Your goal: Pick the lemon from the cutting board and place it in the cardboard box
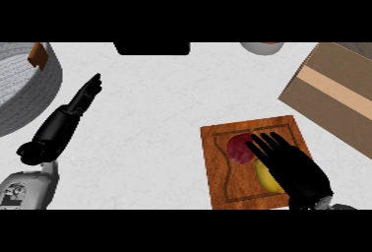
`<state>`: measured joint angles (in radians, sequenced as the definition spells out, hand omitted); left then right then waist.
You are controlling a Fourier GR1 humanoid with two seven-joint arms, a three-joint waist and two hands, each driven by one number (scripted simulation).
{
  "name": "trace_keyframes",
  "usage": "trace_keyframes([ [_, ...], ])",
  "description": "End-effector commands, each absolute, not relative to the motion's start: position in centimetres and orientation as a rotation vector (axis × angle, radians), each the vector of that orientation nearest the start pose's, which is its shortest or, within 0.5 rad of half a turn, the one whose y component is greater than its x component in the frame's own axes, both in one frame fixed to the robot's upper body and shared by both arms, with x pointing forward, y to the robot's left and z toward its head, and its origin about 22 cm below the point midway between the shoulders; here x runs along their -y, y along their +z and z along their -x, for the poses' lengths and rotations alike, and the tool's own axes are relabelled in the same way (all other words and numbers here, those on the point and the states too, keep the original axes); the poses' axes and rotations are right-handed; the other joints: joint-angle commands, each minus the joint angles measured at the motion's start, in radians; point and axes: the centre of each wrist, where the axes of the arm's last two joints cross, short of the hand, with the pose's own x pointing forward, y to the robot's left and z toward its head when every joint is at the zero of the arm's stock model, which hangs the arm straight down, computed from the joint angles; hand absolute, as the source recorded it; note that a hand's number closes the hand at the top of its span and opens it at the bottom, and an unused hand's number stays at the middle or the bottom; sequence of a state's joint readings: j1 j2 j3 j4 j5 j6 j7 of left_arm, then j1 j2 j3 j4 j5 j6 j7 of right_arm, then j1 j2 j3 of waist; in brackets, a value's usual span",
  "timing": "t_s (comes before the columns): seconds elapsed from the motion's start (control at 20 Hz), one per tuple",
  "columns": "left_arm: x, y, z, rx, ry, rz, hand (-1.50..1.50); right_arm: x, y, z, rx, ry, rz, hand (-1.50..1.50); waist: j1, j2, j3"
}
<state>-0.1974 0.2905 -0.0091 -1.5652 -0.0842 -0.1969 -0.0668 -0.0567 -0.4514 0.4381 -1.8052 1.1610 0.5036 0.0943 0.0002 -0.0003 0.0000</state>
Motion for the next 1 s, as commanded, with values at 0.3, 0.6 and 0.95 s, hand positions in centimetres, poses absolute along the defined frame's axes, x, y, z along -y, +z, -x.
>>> trace_keyframes([
  [0.3,-27.0,6.9,-28.9,1.747,-0.539,-0.102,0.00,20.6,3.6,-23.6,1.120,1.824,0.727,1.50,0.001,0.000,0.000],
  [0.6,-27.0,5.7,-29.1,1.746,-0.530,-0.108,0.00,20.7,2.2,-23.5,1.313,1.884,0.736,1.50,0.000,0.001,0.000],
  [0.95,-27.0,7.4,-29.8,1.749,-0.524,-0.095,0.00,20.7,2.5,-27.4,1.392,1.694,0.611,1.50,0.009,0.004,0.000],
])
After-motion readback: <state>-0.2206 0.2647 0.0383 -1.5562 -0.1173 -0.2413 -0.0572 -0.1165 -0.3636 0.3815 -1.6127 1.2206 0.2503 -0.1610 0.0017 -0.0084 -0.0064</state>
